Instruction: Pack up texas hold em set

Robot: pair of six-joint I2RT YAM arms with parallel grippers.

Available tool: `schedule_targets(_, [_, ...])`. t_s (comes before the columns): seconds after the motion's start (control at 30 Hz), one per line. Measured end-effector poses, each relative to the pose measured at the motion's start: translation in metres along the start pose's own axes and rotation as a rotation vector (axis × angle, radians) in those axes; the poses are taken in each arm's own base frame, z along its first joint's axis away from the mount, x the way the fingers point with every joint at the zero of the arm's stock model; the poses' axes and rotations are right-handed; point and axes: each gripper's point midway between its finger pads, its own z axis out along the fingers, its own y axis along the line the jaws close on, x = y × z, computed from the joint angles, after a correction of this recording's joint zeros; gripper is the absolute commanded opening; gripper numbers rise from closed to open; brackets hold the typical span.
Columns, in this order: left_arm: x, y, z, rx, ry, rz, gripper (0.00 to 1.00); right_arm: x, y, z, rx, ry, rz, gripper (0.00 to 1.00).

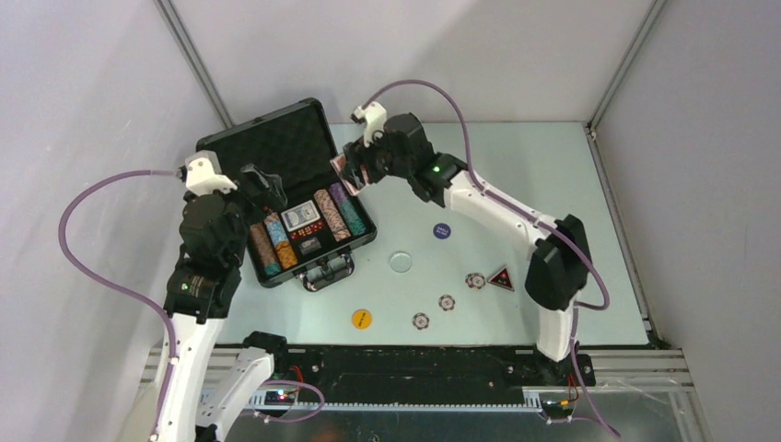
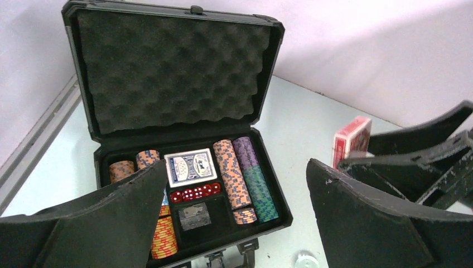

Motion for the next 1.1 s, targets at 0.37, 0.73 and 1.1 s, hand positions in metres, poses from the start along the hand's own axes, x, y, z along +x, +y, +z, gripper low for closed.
schedule_targets(0.37, [-0.027,0.009,-0.013,-0.040,-0.061,0.042,1.00,0.002,0.020,0.043,-0.229,0.058,-0.256,0.00])
schedule_targets(0.73, [-0.049,0.018,-0.025,-0.089,-0.133,0.068,1.00,0.005,0.039,0.069,-0.448,0.030,-0.567,0.00])
schedule_targets(1.1, [-0.050,0.025,-0.024,-0.128,-0.136,0.085,1.00,0.077,0.091,0.101,-0.602,0.079,-1.002,0.00])
